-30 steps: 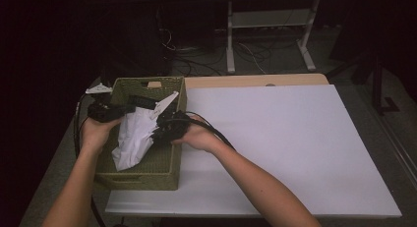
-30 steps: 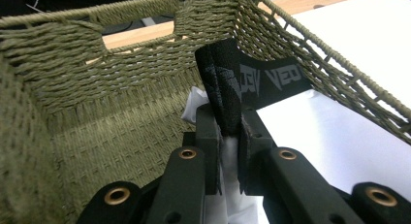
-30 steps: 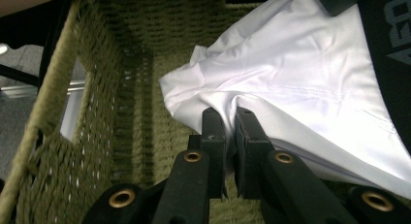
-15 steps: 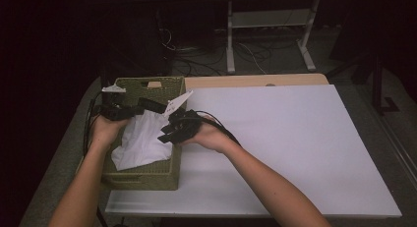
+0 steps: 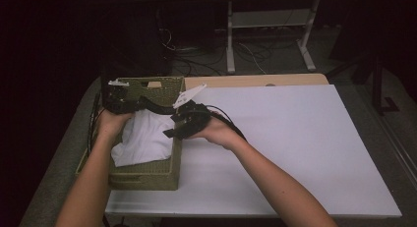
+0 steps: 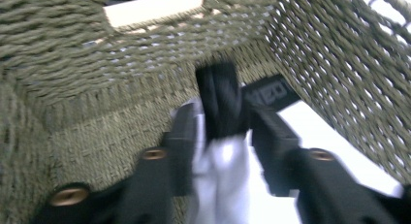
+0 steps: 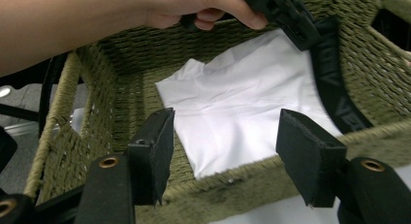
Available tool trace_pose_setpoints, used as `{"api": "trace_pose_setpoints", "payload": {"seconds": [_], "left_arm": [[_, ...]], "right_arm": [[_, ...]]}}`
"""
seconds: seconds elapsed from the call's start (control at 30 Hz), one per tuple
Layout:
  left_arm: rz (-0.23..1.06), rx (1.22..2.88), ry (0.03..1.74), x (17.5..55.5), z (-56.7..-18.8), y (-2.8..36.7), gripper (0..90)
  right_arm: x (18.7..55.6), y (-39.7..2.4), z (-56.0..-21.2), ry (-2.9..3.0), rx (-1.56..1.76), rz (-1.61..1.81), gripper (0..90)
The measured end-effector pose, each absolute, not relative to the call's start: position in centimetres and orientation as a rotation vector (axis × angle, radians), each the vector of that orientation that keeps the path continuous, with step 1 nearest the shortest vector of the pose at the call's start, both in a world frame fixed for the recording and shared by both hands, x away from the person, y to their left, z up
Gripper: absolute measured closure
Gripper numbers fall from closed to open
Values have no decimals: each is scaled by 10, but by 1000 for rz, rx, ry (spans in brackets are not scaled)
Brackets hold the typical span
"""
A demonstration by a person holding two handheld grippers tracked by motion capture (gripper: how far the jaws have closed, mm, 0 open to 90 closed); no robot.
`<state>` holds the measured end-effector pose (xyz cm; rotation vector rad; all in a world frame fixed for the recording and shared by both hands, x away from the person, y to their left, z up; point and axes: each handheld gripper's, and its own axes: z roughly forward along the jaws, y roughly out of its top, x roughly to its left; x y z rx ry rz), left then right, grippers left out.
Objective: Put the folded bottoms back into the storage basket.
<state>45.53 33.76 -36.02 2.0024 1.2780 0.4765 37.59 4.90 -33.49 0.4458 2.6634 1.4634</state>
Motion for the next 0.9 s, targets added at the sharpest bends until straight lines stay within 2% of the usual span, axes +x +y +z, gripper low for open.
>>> {"api": "trace_pose_setpoints", "payload": {"seconds": [0.13, 0.33, 0.63, 0.9], "left_arm": [[472, 1990, 1281, 450, -354, 337, 402], [417, 1990, 1214, 436, -345, 327, 285], [359, 1998, 1074, 411, -330, 301, 174], [318, 1996, 964, 397, -325, 281, 130]], "right_arm": [[380, 40, -335, 2650, 483, 1464, 351], [381, 25, -334, 2624, 520, 1470, 337], [381, 0, -334, 2587, 576, 1490, 305], [378, -24, -336, 2550, 621, 1486, 269]]}}
